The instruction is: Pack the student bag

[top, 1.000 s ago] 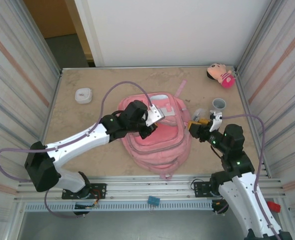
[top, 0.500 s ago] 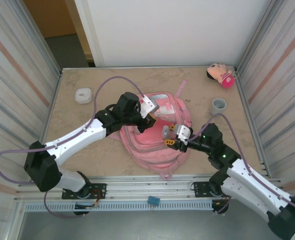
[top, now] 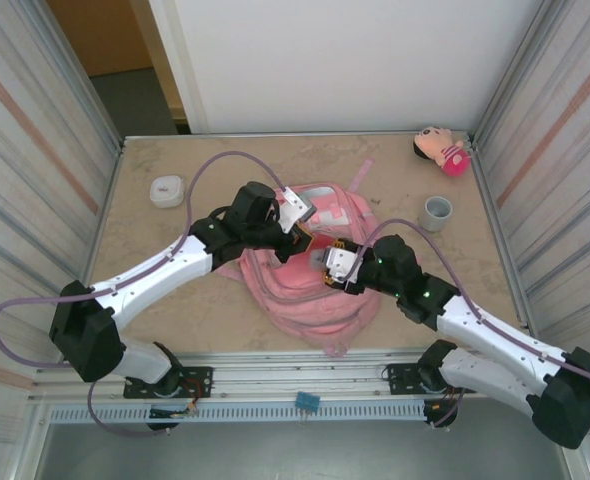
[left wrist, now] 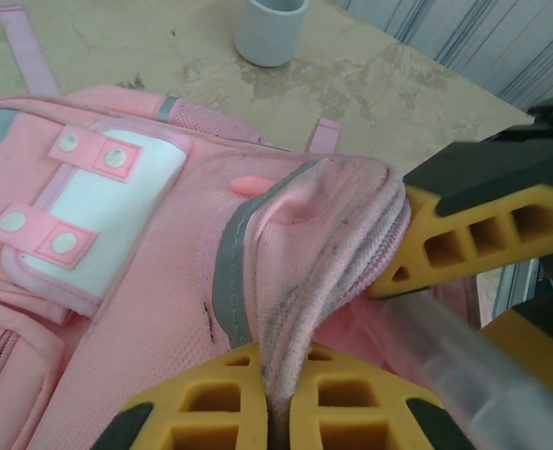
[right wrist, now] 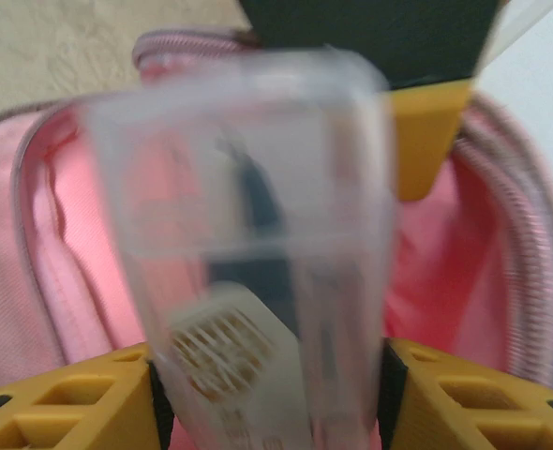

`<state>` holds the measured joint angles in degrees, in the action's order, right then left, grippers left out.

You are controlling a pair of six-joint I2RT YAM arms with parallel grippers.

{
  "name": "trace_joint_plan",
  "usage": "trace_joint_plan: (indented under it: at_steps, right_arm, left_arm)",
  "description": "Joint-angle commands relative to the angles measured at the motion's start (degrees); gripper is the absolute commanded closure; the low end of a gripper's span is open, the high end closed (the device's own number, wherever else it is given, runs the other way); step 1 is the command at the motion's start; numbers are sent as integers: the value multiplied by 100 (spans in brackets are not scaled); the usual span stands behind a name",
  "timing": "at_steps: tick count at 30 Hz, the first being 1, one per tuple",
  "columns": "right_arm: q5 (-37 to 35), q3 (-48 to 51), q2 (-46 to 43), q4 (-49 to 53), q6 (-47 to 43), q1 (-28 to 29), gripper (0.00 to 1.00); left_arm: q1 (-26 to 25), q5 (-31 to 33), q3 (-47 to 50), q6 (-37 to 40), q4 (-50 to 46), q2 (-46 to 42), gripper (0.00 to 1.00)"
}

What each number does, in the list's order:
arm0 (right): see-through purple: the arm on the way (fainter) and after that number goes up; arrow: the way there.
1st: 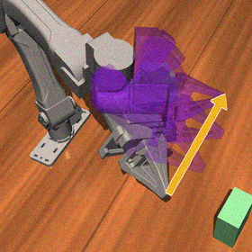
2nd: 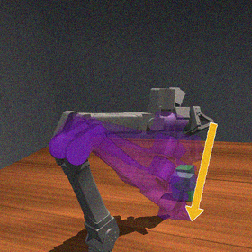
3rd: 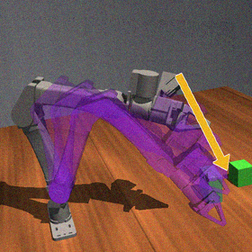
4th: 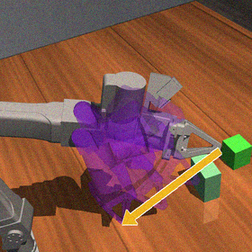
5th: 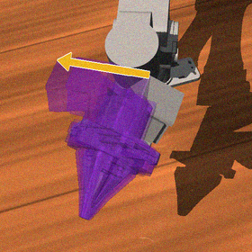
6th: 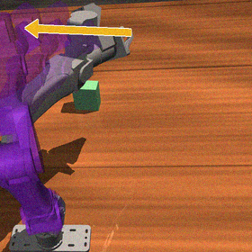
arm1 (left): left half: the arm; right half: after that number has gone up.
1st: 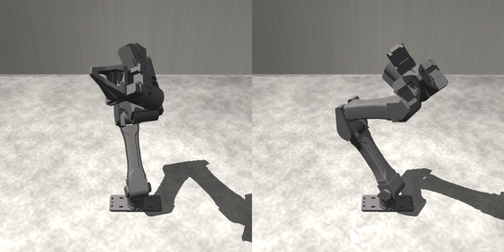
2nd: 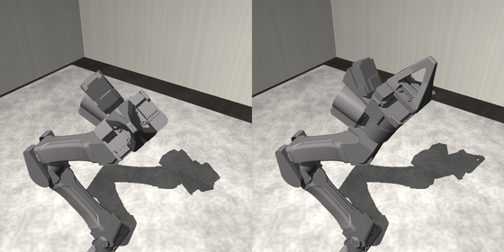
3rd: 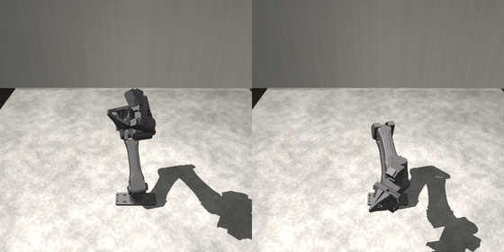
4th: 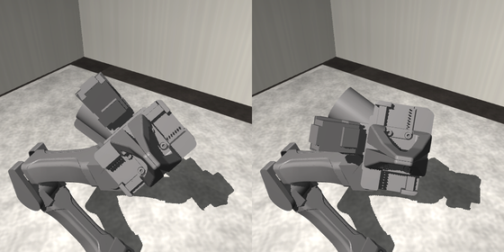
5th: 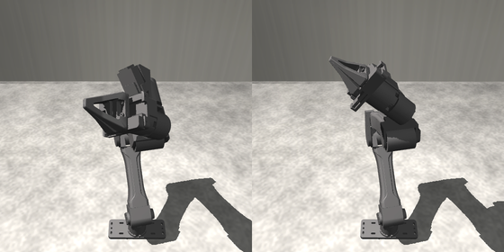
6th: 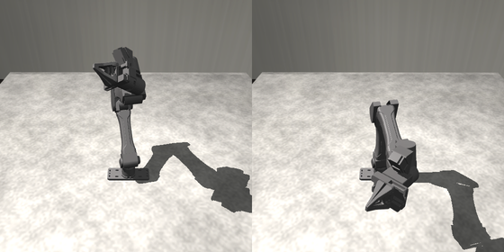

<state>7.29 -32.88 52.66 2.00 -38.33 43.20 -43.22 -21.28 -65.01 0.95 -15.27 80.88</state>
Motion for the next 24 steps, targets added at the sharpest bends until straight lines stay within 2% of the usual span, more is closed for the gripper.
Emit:
trace_joint_plan:
  at_steps: [1,12,17,21,24]
  right_arm:
    - [-517,-205,243,376,-187,83,39]
    - [-801,-263,-11,592,38,99,37]
    - [-832,-183,-348,807,215,103,37]
    - [-672,-155,-584,808,748,121,39]
    - [-251,-166,-866,733,1752,127,41]
  left_arm:
    - [-4,-456,-126,-95,877,-299,100]
    - [111,-326,37,-93,953,-485,100]
    - [107,21,13,107,703,-518,100]
    - [107,153,87,194,736,-625,100]
    - [105,19,149,215,822,-634,100]
